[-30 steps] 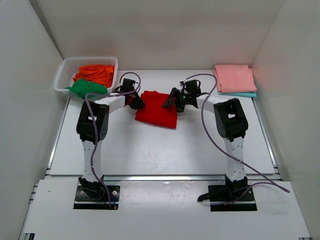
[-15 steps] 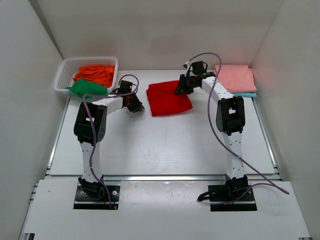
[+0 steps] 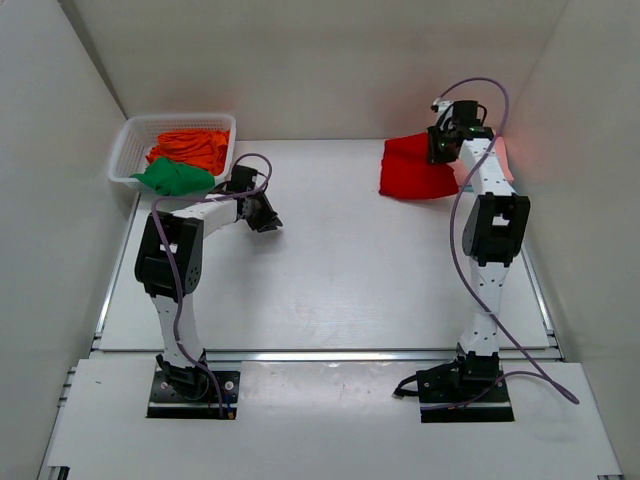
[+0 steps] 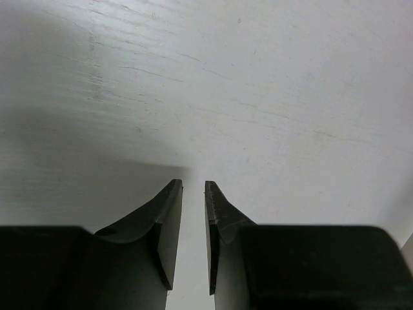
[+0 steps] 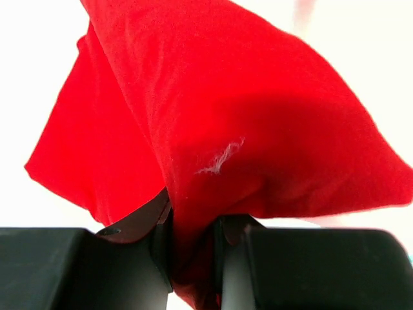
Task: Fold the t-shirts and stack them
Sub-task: Put the neatly folded tshirt into the corner of the board with the right arm
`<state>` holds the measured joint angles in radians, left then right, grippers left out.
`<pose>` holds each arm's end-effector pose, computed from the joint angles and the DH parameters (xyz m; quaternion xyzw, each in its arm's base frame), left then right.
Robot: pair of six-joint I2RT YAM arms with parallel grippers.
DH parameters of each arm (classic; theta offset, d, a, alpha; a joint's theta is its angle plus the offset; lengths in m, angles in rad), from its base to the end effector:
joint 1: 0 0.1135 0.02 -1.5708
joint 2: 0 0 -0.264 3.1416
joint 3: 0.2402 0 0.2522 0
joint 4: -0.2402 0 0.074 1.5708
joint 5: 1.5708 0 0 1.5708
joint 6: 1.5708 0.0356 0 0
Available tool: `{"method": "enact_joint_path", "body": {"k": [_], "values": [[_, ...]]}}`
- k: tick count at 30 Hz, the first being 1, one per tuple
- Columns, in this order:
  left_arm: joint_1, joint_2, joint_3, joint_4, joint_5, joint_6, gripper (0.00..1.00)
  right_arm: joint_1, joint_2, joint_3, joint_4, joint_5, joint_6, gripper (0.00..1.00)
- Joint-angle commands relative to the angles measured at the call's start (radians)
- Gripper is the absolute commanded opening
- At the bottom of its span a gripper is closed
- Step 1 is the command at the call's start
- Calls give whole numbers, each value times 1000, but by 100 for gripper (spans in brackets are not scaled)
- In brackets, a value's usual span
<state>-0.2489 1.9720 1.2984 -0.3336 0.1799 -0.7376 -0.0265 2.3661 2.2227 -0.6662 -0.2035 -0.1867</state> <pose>0.3960 -0.1072 0.1585 -0.2072 0.9343 -0.2071 0.2031 0.5346 -0.0070 0.2439 -0.1115 0.9177 0.0544 0.3775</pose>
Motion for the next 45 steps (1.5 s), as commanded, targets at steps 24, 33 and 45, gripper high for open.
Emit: {"method": "enact_joint_path", "body": {"k": [24, 33, 45], "values": [[-10, -47, 36, -74, 32, 110, 39, -211, 130, 181, 320, 170, -289, 0], [-26, -15, 21, -67, 13, 103, 40, -242, 105, 137, 428, 257, -349, 0], [-55, -10, 13, -76, -3, 90, 39, -253, 117, 111, 491, 268, -369, 1]]}}
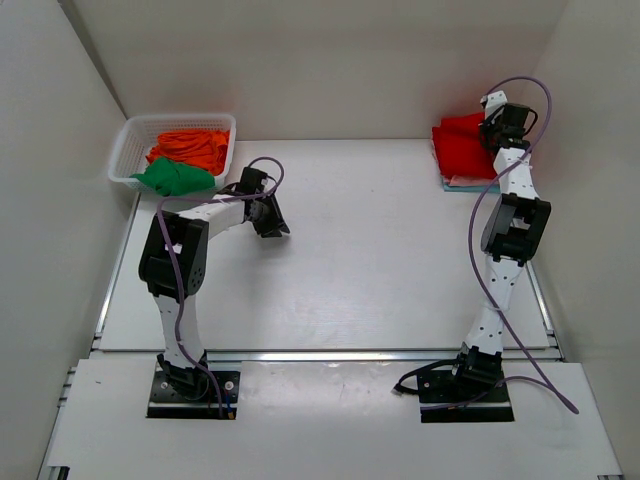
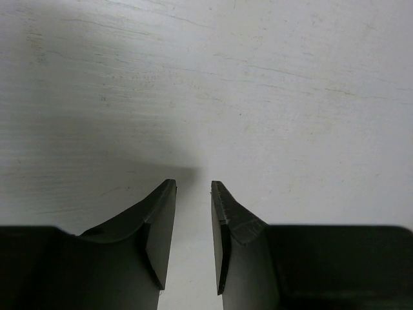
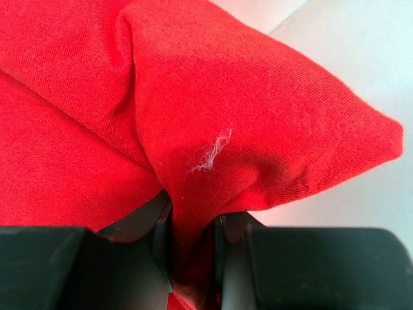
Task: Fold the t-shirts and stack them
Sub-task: Put the neatly folded tshirt into the corner of the board with the right arm
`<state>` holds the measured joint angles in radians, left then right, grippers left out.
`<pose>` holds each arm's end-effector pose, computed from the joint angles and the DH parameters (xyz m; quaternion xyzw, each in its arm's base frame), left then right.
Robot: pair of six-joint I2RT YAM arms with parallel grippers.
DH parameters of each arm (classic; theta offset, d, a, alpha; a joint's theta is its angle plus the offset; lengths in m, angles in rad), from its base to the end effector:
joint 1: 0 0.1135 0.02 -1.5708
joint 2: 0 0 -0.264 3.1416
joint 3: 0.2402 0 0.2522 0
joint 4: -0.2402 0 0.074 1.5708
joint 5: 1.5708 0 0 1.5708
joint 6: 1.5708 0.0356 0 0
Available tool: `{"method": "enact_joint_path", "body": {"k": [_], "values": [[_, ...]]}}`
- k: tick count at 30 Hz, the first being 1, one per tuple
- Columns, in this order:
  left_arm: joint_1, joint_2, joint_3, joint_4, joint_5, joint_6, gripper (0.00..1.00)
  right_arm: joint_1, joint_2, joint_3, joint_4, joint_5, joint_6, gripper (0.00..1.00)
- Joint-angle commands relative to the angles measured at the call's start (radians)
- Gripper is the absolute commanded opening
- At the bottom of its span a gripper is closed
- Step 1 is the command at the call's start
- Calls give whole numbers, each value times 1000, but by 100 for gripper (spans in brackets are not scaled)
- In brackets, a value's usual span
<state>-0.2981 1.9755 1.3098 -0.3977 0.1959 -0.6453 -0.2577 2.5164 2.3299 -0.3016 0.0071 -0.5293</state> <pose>0.3866 -0.1260 0.1569 -0.1422 0.9531 -0.1978 0.1795 0.5634 -0.1488 0.2301 -0.1142 0.8494 -0.2004 0.4747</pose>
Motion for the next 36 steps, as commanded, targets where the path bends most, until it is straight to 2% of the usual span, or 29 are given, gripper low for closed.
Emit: {"method": "enact_joint_path", "body": {"k": [1, 3, 5, 7, 8, 9, 10, 11, 12, 13, 17, 19, 22, 25, 28, 32, 36], "values": [[2, -15, 5, -23, -18, 2, 40, -21, -33, -1, 143, 77, -26, 0], [-7, -21, 14, -27, -23, 16, 42, -25, -18, 8, 174, 121, 3, 0], [-7, -23, 17, -29, -21, 27, 45, -17, -19, 3, 208, 168, 23, 10], [-13, -38, 16, -36, -17, 41, 49, -6, -30, -3, 228, 221, 26, 46], [-10, -46, 19, -47, -21, 56, 52, -5, -40, -7, 248, 263, 20, 57], [-15, -53, 28, -59, -29, 70, 54, 0, -60, -9, 252, 278, 23, 80], [-19, -58, 32, -66, -32, 73, 61, 8, -94, -18, 259, 290, 29, 96], [-19, -70, 31, -75, -35, 85, 73, 11, -105, -33, 246, 278, 37, 99], [-12, -88, 16, -78, -24, 96, 81, 15, -155, -73, 245, 271, 55, 99], [-13, -101, 9, -81, -23, 101, 98, 21, -209, -98, 237, 277, 69, 99], [2, -206, -44, -108, -23, 143, 99, 78, -404, -332, 230, 297, 116, 99], [-4, -265, -102, -121, -33, 165, 99, 124, -563, -507, 223, 283, 161, 99], [-13, -401, -199, -112, -33, 177, 99, 238, -738, -677, 153, 277, 256, 100], [-4, -596, -306, -87, -23, 185, 98, 403, -847, -786, -10, 326, 374, 99], [-5, -713, -365, -127, -49, 199, 98, 607, -921, -901, -157, 399, 483, 99], [-32, -805, -408, -187, -69, 254, 99, 748, -1050, -1093, -200, 427, 595, 99], [-3, -842, -434, -243, -59, 286, 99, 782, -1159, -1202, -270, 400, 670, 99]]}}
